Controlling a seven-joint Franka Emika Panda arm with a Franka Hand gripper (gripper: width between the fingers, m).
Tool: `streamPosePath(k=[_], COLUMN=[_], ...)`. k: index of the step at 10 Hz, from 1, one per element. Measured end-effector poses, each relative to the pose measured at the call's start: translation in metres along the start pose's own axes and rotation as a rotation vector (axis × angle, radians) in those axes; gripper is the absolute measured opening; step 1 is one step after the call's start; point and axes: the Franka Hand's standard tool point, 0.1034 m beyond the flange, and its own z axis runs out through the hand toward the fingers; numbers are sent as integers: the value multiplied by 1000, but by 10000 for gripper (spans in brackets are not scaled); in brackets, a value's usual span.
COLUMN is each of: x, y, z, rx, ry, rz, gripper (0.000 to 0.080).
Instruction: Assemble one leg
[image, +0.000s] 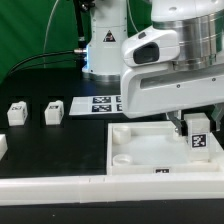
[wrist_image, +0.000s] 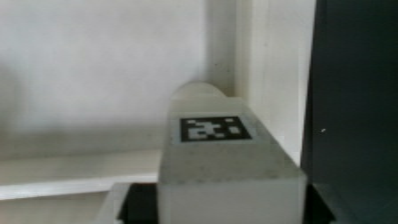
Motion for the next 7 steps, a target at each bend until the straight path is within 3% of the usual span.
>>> streamPosePath(k=[5, 7], x=[-1, -1], y=[1, 0], z=[1, 1], rx=[7, 24], ry=[-2, -12], rz=[512, 725], gripper=[298, 297])
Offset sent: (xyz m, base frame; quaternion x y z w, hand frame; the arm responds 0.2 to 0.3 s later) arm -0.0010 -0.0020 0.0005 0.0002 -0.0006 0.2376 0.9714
